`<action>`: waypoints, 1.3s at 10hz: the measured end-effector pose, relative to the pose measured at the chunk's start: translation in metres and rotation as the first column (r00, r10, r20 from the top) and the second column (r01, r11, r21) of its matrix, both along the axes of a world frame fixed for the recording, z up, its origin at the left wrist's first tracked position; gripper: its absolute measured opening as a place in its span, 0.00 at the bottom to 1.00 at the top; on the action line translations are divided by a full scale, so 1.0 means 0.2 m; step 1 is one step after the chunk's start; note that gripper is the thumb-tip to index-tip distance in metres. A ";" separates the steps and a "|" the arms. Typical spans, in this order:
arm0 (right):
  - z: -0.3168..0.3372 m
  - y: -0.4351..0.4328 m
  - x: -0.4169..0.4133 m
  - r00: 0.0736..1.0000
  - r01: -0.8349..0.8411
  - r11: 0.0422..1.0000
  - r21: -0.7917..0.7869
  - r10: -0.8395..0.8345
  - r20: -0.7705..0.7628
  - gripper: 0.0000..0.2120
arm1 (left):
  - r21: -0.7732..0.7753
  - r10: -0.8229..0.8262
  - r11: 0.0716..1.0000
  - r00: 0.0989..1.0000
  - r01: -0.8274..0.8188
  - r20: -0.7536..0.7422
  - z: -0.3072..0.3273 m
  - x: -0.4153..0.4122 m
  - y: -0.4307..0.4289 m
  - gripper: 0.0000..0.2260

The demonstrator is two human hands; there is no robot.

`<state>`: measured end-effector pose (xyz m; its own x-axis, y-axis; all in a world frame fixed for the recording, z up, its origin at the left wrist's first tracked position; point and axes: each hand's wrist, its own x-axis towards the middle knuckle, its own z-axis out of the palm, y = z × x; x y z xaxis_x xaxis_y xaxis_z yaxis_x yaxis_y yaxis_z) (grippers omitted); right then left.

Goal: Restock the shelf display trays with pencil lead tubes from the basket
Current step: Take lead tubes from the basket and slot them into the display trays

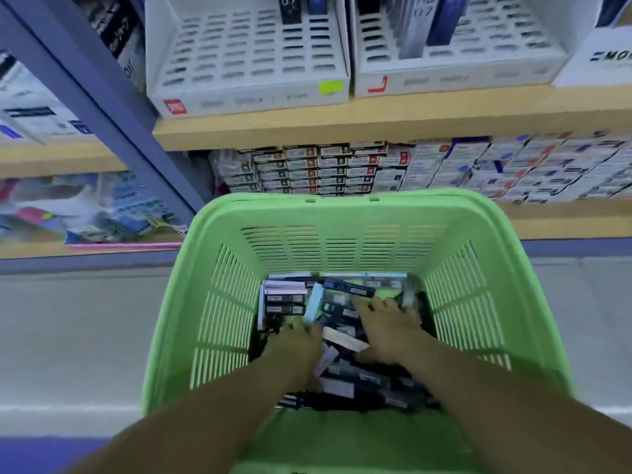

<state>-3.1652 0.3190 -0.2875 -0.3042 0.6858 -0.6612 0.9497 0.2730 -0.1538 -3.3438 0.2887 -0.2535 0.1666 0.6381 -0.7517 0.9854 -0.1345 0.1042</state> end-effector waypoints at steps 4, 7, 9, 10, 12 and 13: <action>0.07 0.10 -0.01 0.848 0.377 0.911 -0.165 -0.412 -0.335 0.08 | 0.080 0.293 0.938 0.895 -0.337 0.337 0.03 -0.14 0.17 0.12; 0.27 0.16 -0.06 0.599 0.428 0.699 -0.572 -0.694 -0.400 0.21 | -0.341 0.692 0.670 0.390 -0.659 0.607 0.16 -0.10 0.29 0.15; 0.33 0.13 -0.08 0.407 0.438 0.562 -0.701 -0.820 -0.403 0.10 | -0.315 0.607 0.773 0.501 -0.550 0.617 0.26 -0.01 0.30 0.13; 0.34 0.10 -0.07 0.244 0.406 0.437 -0.802 -0.898 -0.365 0.10 | -0.284 0.609 0.754 0.468 -0.593 0.640 0.32 -0.03 0.30 0.14; 0.45 0.05 -0.09 -0.039 0.160 0.246 -0.956 -0.966 -0.255 0.13 | -0.206 0.582 0.711 0.399 -0.672 0.708 0.45 -0.03 0.27 0.06; 0.52 0.05 -0.12 -0.035 0.149 0.325 -0.934 -0.942 -0.333 0.09 | -0.147 0.539 0.727 0.425 -0.670 0.727 0.48 0.03 0.25 0.08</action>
